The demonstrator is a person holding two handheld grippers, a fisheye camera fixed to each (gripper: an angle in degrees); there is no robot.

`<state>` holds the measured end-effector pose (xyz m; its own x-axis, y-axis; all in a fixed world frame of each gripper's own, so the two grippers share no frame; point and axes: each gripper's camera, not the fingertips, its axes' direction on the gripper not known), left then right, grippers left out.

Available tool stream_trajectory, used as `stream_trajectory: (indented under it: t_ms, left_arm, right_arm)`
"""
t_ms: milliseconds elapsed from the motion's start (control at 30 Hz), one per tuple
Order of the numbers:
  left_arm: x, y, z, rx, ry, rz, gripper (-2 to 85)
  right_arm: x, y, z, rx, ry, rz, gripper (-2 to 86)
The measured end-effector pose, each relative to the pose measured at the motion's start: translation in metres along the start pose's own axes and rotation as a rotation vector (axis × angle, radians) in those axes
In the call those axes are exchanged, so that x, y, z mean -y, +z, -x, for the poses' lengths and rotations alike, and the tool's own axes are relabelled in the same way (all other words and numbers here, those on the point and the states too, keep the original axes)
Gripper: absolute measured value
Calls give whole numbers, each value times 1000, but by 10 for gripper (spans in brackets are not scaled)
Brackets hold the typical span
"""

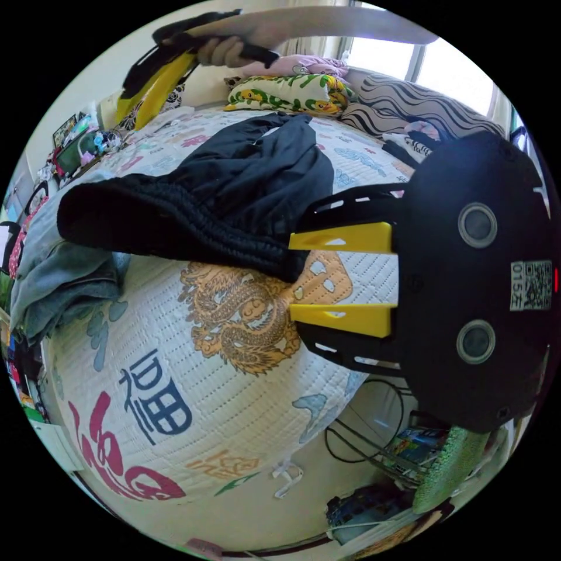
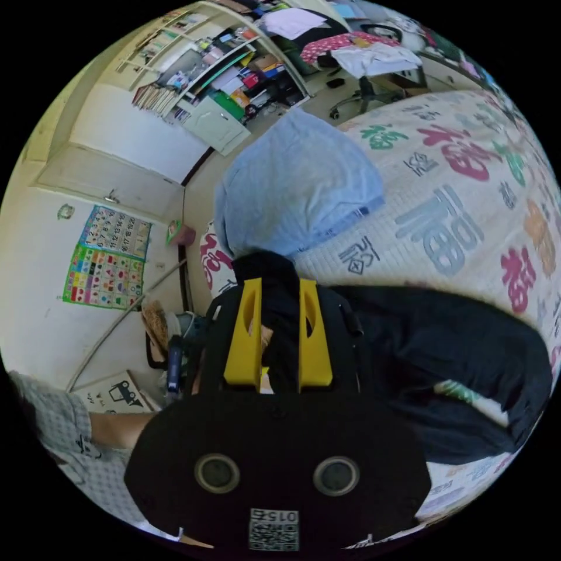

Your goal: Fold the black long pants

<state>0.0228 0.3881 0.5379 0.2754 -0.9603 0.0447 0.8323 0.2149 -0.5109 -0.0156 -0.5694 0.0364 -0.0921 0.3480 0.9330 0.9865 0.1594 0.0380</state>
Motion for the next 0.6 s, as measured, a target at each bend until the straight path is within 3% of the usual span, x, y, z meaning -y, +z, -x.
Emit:
stream_trajectory:
  t_ms: [133,233,333,433,600]
  left_arm:
    - [13,-21,-19,-135,32,-62,109]
    - [36,-20,-31,-116,-36,-76,144]
    - [65,-14,-51,-7,-43,15,87]
    - [73,-23,-71,-127,18,16,24]
    - [52,-61,-77,-187,-37,-11,3]
  right_arm:
    - [-53,-40,-40,45,168,7,84]
    - [-102,-72,-63,16,318,37,78]
    - [-147,-106,-81,-3,494,68,72]
    - [-184,-142,-94,42,643,58,69]
    - [-224,-208,-109,36,771,74,59]
